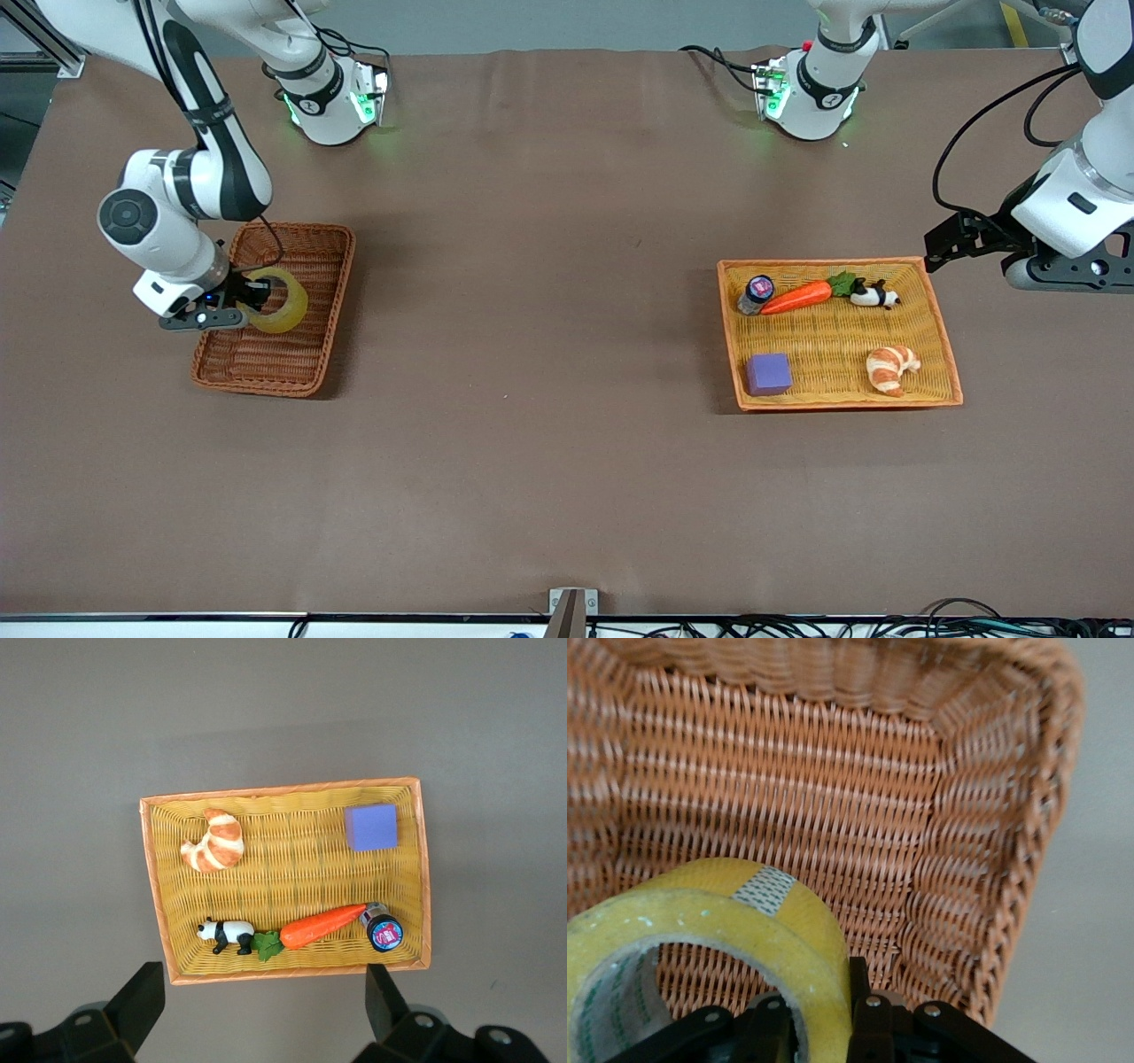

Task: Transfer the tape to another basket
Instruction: 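Carry the tape roll with the right gripper into the wicker basket, then open the right gripper to release the tape in the basket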

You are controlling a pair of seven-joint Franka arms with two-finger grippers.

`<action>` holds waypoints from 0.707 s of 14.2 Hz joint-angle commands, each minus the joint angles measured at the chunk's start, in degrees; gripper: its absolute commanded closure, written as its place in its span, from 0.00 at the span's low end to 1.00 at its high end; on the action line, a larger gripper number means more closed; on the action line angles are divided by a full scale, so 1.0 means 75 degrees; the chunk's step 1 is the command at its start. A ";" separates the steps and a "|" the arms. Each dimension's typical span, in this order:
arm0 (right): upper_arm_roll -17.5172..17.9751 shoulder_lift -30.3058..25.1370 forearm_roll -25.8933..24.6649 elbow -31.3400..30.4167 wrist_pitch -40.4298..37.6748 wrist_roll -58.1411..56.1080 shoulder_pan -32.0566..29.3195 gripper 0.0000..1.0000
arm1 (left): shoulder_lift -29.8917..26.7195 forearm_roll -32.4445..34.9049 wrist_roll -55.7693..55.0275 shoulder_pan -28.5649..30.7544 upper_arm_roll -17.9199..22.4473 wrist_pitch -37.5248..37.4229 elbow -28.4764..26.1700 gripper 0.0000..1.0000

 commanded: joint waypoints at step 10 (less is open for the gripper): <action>0.0051 -0.0499 -0.0042 0.1350 -0.0967 0.0092 -0.0127 0.00 | 0.0108 0.0154 0.0115 0.0040 -0.0039 -0.0001 0.0192 0.00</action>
